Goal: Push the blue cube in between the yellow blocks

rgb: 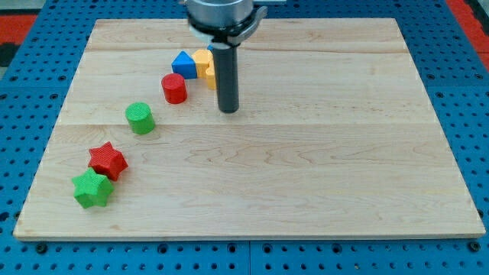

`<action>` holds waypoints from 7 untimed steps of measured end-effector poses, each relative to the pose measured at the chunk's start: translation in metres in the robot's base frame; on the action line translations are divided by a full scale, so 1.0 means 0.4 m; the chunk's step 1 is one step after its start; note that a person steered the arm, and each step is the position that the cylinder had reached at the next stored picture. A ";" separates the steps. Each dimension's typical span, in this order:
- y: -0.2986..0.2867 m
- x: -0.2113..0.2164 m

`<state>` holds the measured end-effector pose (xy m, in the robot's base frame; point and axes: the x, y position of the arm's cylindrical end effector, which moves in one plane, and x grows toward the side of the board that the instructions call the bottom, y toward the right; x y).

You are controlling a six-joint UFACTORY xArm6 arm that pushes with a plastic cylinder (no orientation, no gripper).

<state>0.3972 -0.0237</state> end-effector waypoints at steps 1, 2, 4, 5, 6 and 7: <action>-0.068 -0.009; -0.030 -0.042; 0.007 -0.157; 0.020 -0.209; 0.045 -0.335; -0.100 -0.427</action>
<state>0.2263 -0.0635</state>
